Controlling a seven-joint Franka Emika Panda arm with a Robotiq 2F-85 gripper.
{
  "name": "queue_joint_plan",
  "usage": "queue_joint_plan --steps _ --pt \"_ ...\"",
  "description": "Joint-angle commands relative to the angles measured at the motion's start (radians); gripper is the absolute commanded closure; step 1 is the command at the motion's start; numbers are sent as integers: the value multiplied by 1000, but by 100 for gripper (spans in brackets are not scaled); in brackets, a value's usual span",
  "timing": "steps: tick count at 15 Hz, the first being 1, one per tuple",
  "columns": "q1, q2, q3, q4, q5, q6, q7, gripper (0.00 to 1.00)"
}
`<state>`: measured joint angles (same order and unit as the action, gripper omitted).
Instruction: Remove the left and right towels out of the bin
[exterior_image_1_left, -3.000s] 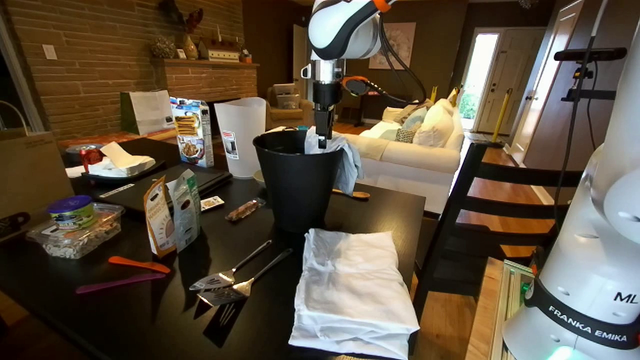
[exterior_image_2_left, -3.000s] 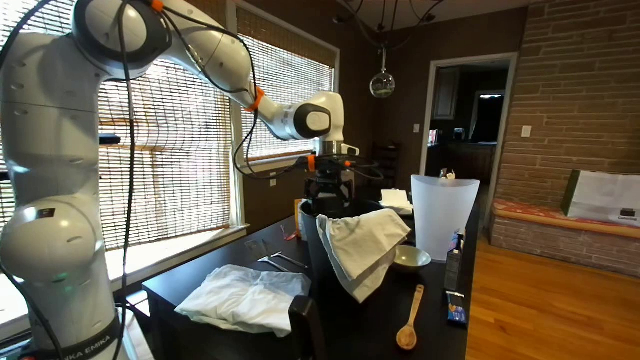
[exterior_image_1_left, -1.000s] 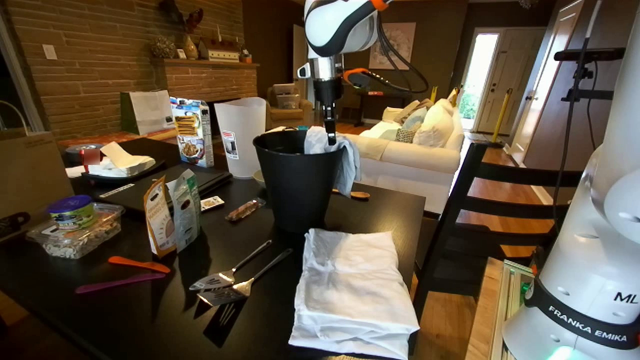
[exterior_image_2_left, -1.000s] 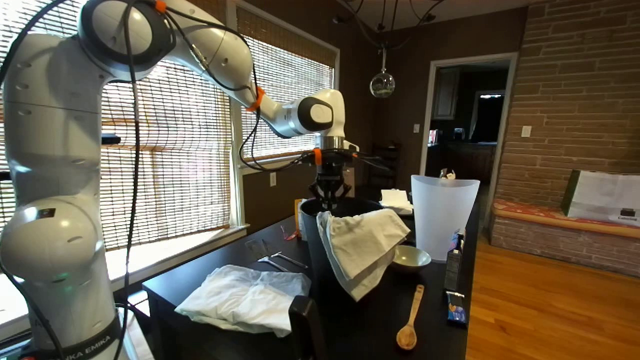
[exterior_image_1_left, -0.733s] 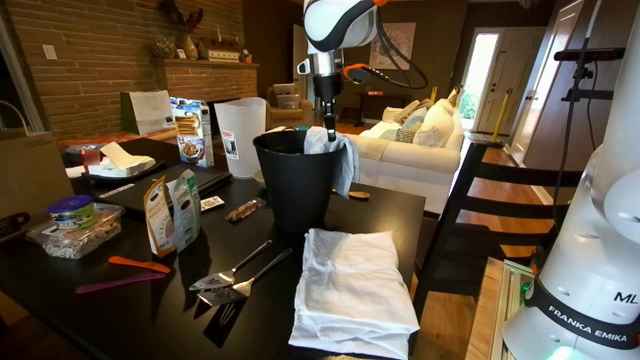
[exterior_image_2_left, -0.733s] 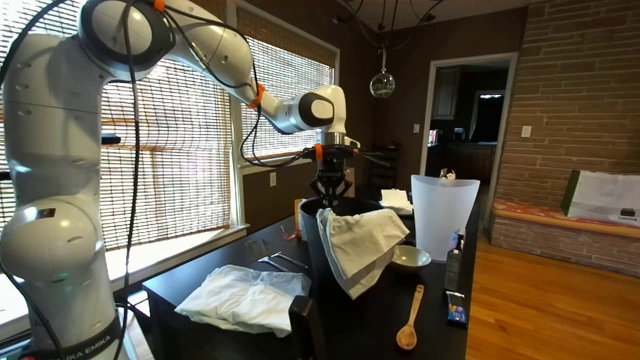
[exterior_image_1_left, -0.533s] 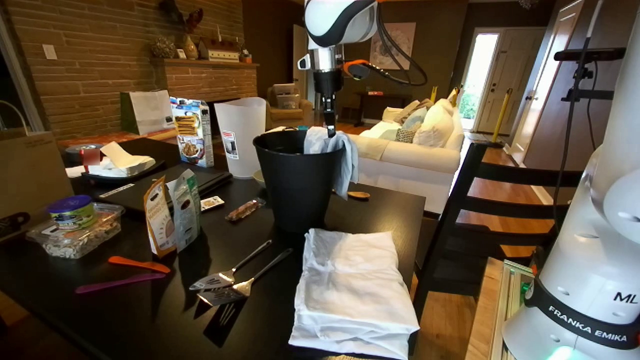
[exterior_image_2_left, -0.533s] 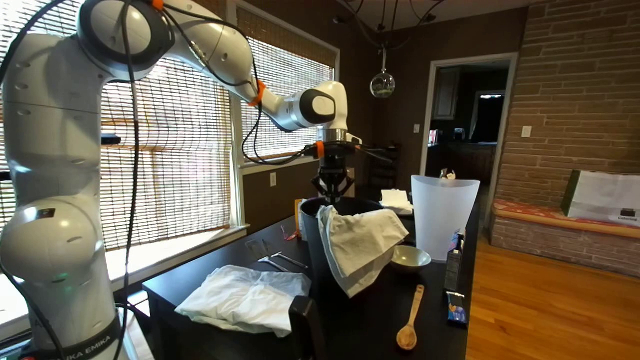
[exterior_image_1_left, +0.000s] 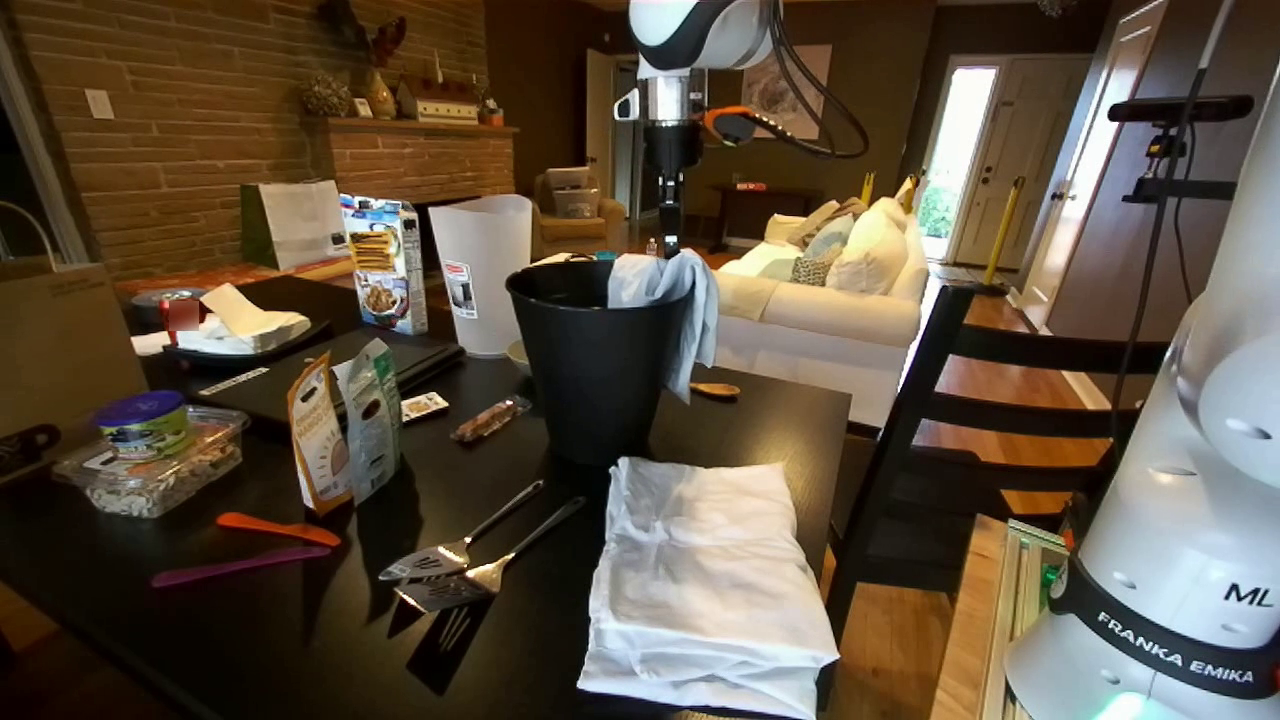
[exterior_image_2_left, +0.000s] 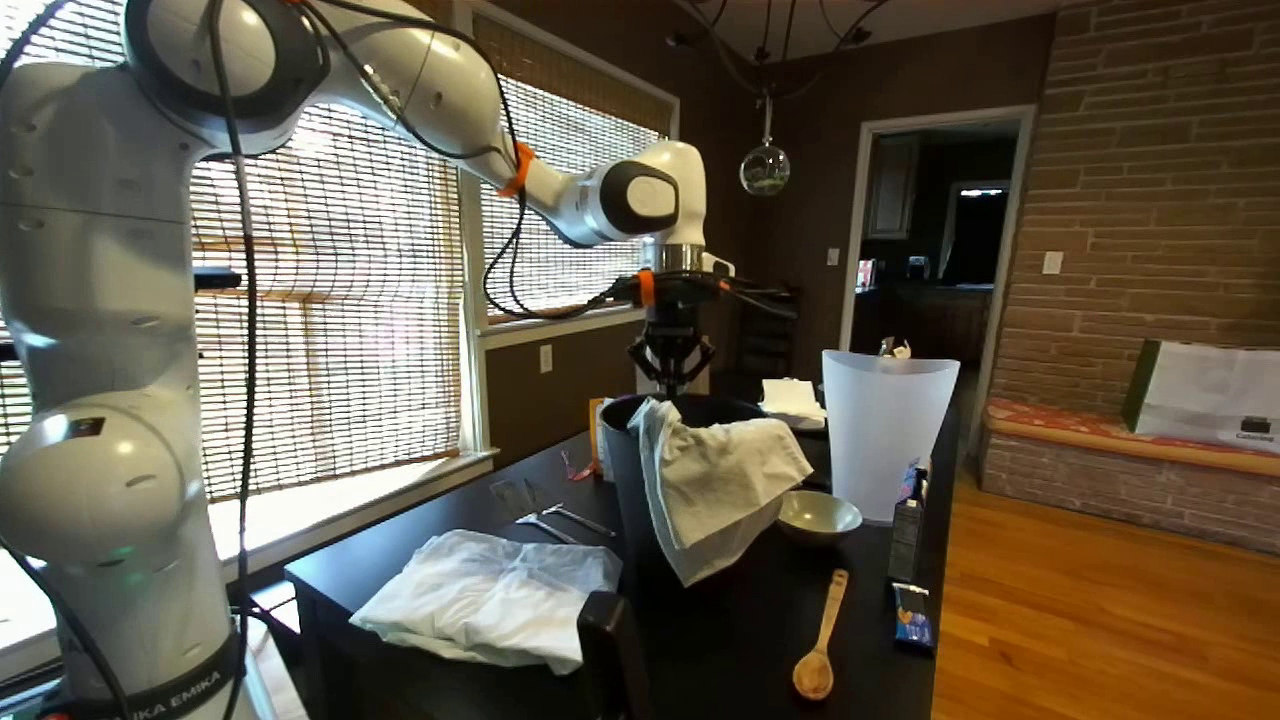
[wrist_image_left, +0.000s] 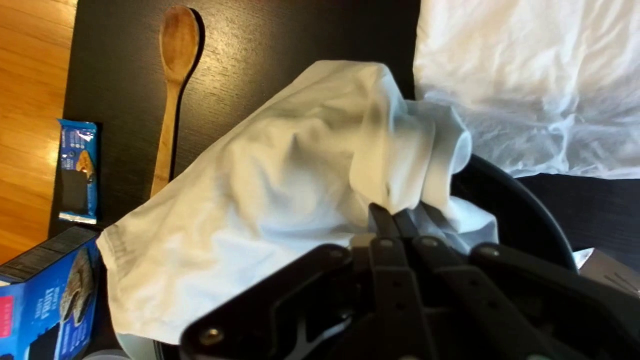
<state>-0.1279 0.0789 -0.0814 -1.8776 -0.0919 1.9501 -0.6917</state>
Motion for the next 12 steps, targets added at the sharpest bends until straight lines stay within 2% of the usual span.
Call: queue_joint_plan --steps 1,6,10,11,12 --pt "-13 -50 -14 -41 45 -12 -47 100" --pt "-17 -63 -31 -43 82 -37 -55 100" --pt "-15 -73 -35 -76 60 -60 -58 100" --pt "-15 -74 -37 -81 45 -60 -61 73" --pt "-15 -74 -37 -84 48 -62 -51 72"
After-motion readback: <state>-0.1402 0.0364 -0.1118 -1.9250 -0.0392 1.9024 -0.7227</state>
